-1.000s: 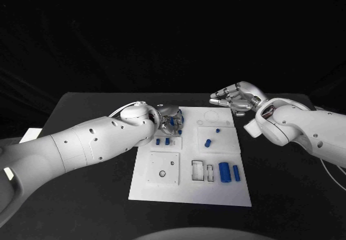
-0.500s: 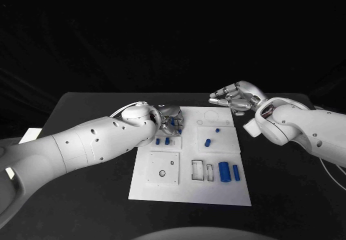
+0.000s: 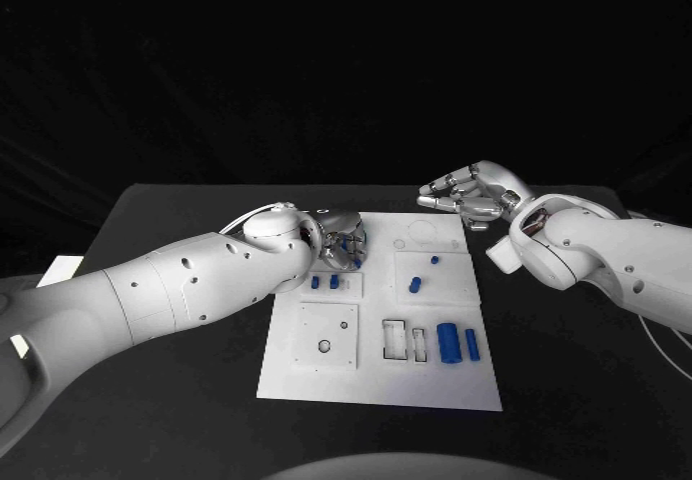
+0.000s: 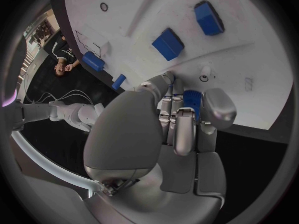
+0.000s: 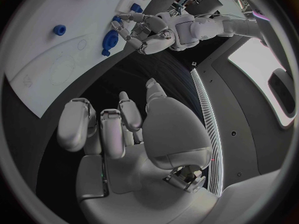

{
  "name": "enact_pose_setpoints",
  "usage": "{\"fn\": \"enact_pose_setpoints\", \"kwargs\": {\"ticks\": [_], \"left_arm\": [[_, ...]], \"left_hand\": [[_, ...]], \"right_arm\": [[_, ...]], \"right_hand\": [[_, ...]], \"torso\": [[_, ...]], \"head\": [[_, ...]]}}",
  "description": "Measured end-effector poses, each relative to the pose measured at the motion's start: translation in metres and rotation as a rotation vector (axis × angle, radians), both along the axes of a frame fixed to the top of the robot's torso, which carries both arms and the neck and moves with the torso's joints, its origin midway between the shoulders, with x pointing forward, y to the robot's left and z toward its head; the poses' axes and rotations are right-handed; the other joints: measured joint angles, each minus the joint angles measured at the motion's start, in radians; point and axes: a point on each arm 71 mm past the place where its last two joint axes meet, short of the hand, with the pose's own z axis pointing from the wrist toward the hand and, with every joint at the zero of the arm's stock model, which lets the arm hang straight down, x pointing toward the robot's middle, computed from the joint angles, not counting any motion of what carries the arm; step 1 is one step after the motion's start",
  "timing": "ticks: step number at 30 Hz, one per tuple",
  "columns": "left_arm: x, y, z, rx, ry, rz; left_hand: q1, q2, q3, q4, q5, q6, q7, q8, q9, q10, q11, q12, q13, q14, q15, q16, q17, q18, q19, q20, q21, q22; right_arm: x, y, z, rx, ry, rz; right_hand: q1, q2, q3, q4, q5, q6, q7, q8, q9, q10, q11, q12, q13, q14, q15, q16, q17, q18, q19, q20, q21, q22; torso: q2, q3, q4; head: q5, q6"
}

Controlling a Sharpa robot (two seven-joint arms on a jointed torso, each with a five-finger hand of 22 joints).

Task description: Assemble the parts on the task board

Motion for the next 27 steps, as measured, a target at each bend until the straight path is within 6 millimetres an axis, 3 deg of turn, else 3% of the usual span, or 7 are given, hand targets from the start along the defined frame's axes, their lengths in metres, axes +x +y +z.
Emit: {"fn": "enact_pose_setpoints", "kwargs": {"ticks": [14,27], "left_arm": [[-0.001,0.004,0.004,-0.044,-0.028,0.013],[-0.005,0.034,0.024,-0.122,-0.052,0.058]], "left_hand": [[-0.04,-0.003,0.048,-0.037,-0.002,0.012,0.009,-0.031,-0.005,0.027,0.011,-0.069,-0.01,0.0,0.0,0.0,0.0,0.0,0.0,0.0,0.0,0.007],[-0.059,-0.011,0.053,-0.042,-0.005,0.018,0.014,-0.047,-0.009,0.034,0.018,-0.093,-0.011,0.0,0.0,0.0,0.0,0.0,0.0,0.0,0.0,0.009]], "right_arm": [[0.0,0.0,0.0,0.0,0.0,0.001],[0.0,-0.002,0.0,-0.002,0.001,-0.004]], "right_hand": [[0.0,0.0,0.0,0.0,0.0,0.0,0.0,0.0,0.0,0.0,0.0,0.0,0.0,0.0,0.0,0.0,0.001,0.0,0.0,0.0,0.0,0.0],[0.0,0.0,0.0,0.0,0.0,0.0,0.0,0.0,0.0,0.0,0.0,0.0,0.0,0.0,0.0,0.0,0.0,0.0,0.0,0.0,0.0,0.0]], "torso": [[0.0,-0.0008,0.0003],[-0.001,0.0005,0.0022]], "head": [[0.0,-0.001],[-0.001,0.002]]}}
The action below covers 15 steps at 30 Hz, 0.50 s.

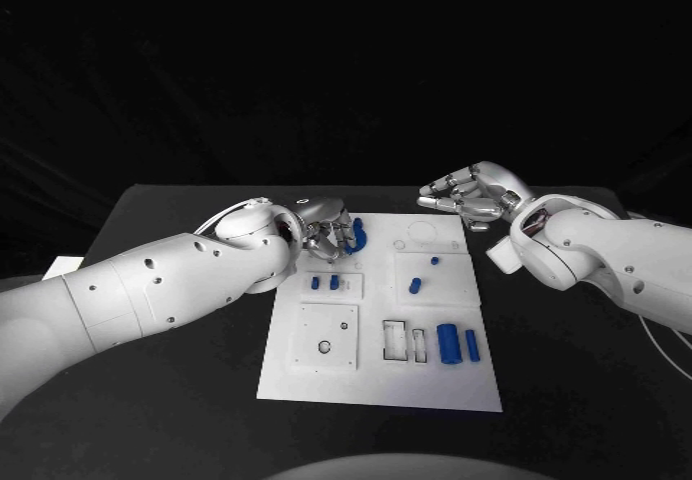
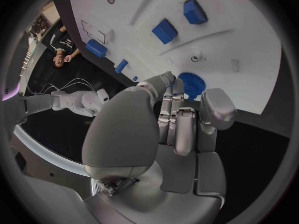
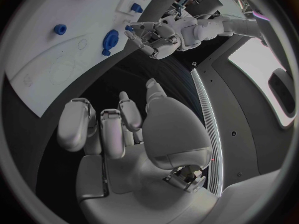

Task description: Assemble the parts on the task board

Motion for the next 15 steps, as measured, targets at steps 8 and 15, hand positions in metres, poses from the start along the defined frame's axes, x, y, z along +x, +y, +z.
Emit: {"fn": "enact_pose_setpoints", "kwargs": {"ticks": [8,15], "left_arm": [[-0.002,0.02,0.004,-0.019,0.016,0.037],[0.0,0.026,0.001,-0.025,0.036,0.059]], "left_hand": [[-0.005,-0.005,0.003,-0.003,-0.001,0.002,0.002,-0.001,-0.002,0.003,-0.004,-0.002,0.0,0.0,0.0,0.0,0.0,0.0,0.0,0.0,0.0,0.0],[-0.005,-0.005,0.003,-0.003,-0.001,0.002,0.002,-0.002,-0.003,0.003,-0.004,-0.002,0.0,0.0,0.0,0.0,0.0,0.0,0.0,0.0,0.0,-0.004]], "right_arm": [[0.0,-0.001,0.0,-0.001,0.0,-0.003],[0.001,-0.001,0.0,-0.001,0.001,-0.002]], "right_hand": [[0.0,0.0,0.0,0.0,0.0,0.0,0.0,0.0,0.0,0.0,0.0,0.0,0.0,0.0,0.0,0.0,0.0,0.0,0.0,0.0,0.0,0.0],[0.0,0.0,0.0,0.0,0.0,0.0,0.0,0.0,0.0,0.0,0.0,0.0,0.0,0.0,0.0,0.0,0.0,0.0,0.0,0.0,0.0,0.0]], "torso": [[0.0,0.0,0.0023],[0.0,-0.0015,0.0022]], "head": [[0.002,0.001],[0.006,-0.001]]}}
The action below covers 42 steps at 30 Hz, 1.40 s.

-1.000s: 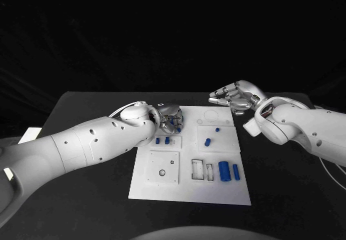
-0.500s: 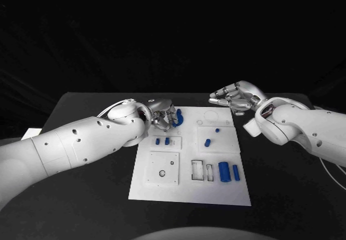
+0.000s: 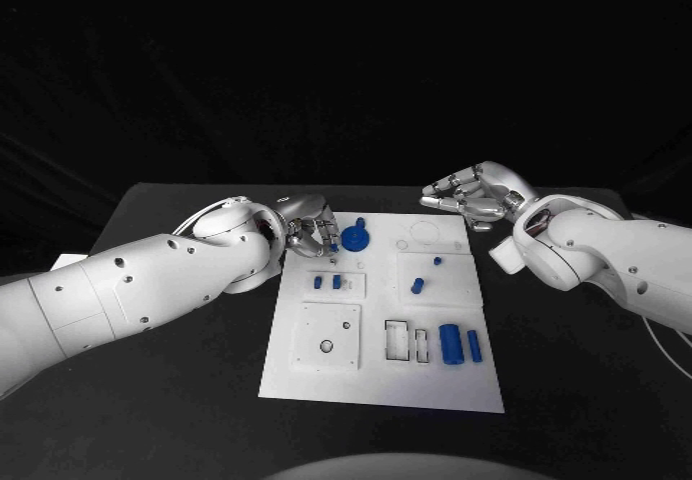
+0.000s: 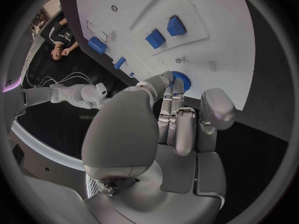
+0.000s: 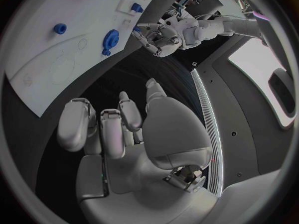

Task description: Assemble the parts on the task board

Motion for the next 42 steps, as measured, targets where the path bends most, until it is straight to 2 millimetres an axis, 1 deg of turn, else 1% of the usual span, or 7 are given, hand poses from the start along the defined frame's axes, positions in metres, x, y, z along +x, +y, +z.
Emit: {"fn": "enact_pose_setpoints", "kwargs": {"ticks": [8,15,24,34,42], "left_arm": [[0.003,0.003,-0.008,0.003,0.023,0.02],[0.002,0.002,-0.016,0.006,0.047,0.02],[0.002,0.003,-0.018,0.016,0.066,0.013],[0.001,0.002,-0.02,0.025,0.079,0.006],[0.003,0.003,-0.02,0.028,0.084,0.009]], "left_hand": [[-0.004,-0.004,0.0,0.0,0.0,0.0,0.0,0.0,0.0,0.0,0.0,-0.004,0.0,0.0,0.0,0.0,0.0,0.0,0.0,0.0,0.0,-0.001],[-0.004,-0.004,0.0,0.0,0.0,0.0,0.0,-0.001,0.0,0.0,0.0,-0.004,0.0,0.0,0.0,0.0,0.0,0.0,0.0,0.0,0.0,-0.001],[-0.008,0.0,0.0,0.0,0.0,0.0,0.0,-0.003,0.0,0.004,0.004,-0.004,0.0,0.0,0.0,0.0,-0.001,0.0,0.0,0.0,0.0,-0.001],[-0.008,0.0,0.0,0.0,0.0,0.003,0.003,-0.006,0.0,0.007,0.0,-0.009,0.0,0.0,0.0,0.0,-0.001,0.0,0.0,0.0,0.0,-0.001],[-0.008,0.0,0.003,-0.003,0.0,0.007,0.0,-0.007,0.0,0.007,0.0,-0.009,0.0,0.0,0.0,0.0,-0.001,0.0,0.0,0.0,0.0,-0.002]], "right_arm": [[0.0,0.001,0.0,0.0,0.0,0.001],[0.0,0.001,-0.001,0.0,0.001,0.002],[0.0,0.0,-0.001,0.0,0.002,0.001],[0.001,0.001,-0.001,-0.001,0.003,0.0],[0.001,0.001,-0.001,-0.001,0.004,0.001]], "right_hand": [[0.0,0.0,0.0,0.0,0.0,0.0,0.0,0.0,0.0,0.0,0.0,0.0,0.0,0.0,0.0,0.0,0.0,0.0,0.0,0.0,0.0,0.0],[0.0,0.0,0.0,0.0,0.0,0.0,0.0,0.0,0.0,0.0,0.0,0.0,0.0,0.0,0.0,0.0,0.0,0.0,0.0,0.0,0.0,0.0],[0.0,0.0,0.0,0.0,0.0,0.0,0.0,0.0,0.0,0.0,0.0,0.0,0.0,0.0,0.0,0.0,0.0,0.0,0.0,0.0,0.0,0.0],[0.0,0.0,0.0,0.0,0.0,0.0,0.0,0.0,0.0,0.0,0.0,0.0,0.0,0.0,0.0,0.0,0.0,0.0,0.0,0.0,0.0,0.0],[0.0,0.0,0.0,0.0,0.0,0.0,0.0,0.0,0.0,0.0,0.0,0.0,0.0,0.0,0.0,0.0,0.0,0.0,0.0,0.0,0.0,0.0]], "torso": [[0.001,-0.0003,-0.0012],[0.001,0.0003,-0.0023],[0.001,0.0013,-0.0025],[0.0,0.0012,-0.0026],[0.0,0.0013,-0.0026]], "head": [[0.002,0.0],[0.002,-0.004],[0.003,-0.006],[0.003,-0.007],[0.004,-0.006]]}}
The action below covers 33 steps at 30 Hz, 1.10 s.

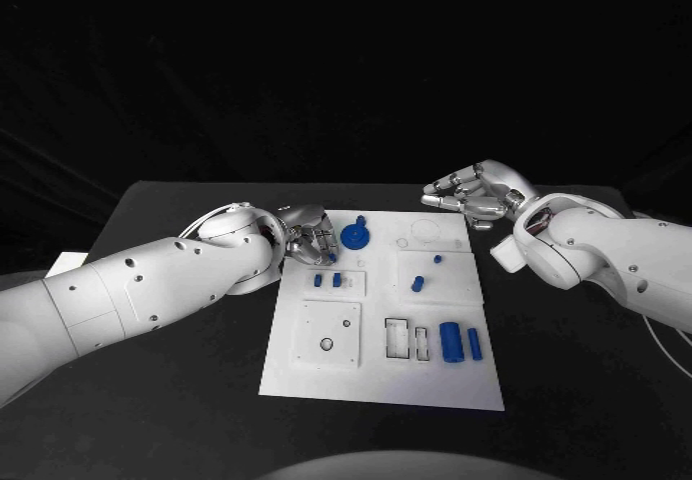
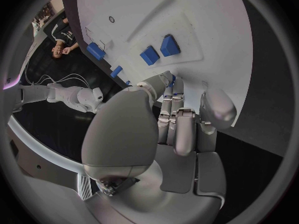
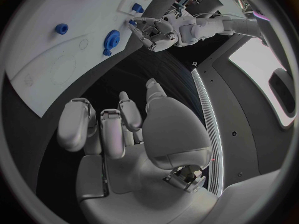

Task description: Assemble the parts on the task board

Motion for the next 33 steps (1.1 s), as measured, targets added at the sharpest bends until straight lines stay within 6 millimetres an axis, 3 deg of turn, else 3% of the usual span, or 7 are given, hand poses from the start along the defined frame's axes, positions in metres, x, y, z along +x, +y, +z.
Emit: {"fn": "enact_pose_setpoints", "kwargs": {"ticks": [11,17,25,33], "left_arm": [[0.0017,-0.0009,-0.0015,0.007,0.007,0.004],[0.0015,-0.0016,-0.0033,0.012,0.013,0.005],[0.0012,0.0,-0.006,0.023,0.024,0.012],[0.0012,0.0019,-0.006,0.025,0.025,0.018]], "left_hand": [[-0.017,-0.006,0.0,0.0,0.0,0.0,0.0,-0.011,-0.003,0.0,0.0,-0.02,0.0,-0.004,0.004,0.0,-0.001,0.0,0.0,0.0,0.0,0.0],[-0.025,-0.014,0.004,-0.004,0.0,-0.017,0.016,-0.032,-0.01,-0.005,0.005,-0.038,-0.002,-0.002,0.009,0.0,-0.006,0.0,0.0,0.0,-0.004,0.0],[-0.038,-0.027,0.018,-0.012,0.0,-0.092,0.038,-0.092,-0.039,-0.018,0.025,-0.073,-0.007,-0.005,0.024,0.0,-0.014,0.0,0.0,0.011,-0.01,0.0],[-0.05,-0.04,0.021,-0.015,0.0,-0.138,0.037,-0.114,-0.056,-0.035,0.037,-0.1,-0.013,-0.002,0.027,0.0,-0.024,0.0,0.0,0.018,-0.02,-0.007]], "right_arm": [[0.0,0.0004,0.0,0.0,0.0,0.001],[0.0003,0.0001,-0.0002,0.0,0.0,0.0],[0.0004,-0.0006,-0.0003,-0.001,0.001,-0.001],[0.0007,-0.0021,-0.0004,-0.002,0.001,-0.005]], "right_hand": [[0.0,0.0,0.0,0.0,0.0,0.0,0.0,0.0,0.0,0.0,0.0,0.0,0.0,0.0,0.0,0.0,0.0,0.0,0.0,0.0,0.0,0.0],[0.0,0.0,0.0,0.0,0.0,0.0,0.0,0.0,0.0,0.0,0.0,0.0,0.0,0.0,0.0,0.0,0.0,0.0,0.0,0.0,0.0,-0.002],[0.0,0.0,0.0,0.0,0.0,0.0,0.0,0.0,0.0,0.0,0.0,0.0,0.0,0.0,0.0,0.0,0.0,0.0,0.0,0.0,0.0,-0.002],[0.0,0.0,0.0,0.0,0.0,0.0,0.0,0.0,0.0,0.0,0.0,0.0,0.0,0.0,0.0,0.0,0.001,0.0,0.0,0.0,0.0,-0.002]], "torso": [[0.0,0.0,-0.0008],[0.0,0.0,-0.0007],[0.0,0.0001,-0.0005],[0.0,0.0001,0.0002]], "head": [[0.001,0.001],[-0.001,0.003],[-0.002,0.002],[-0.004,0.002]]}}
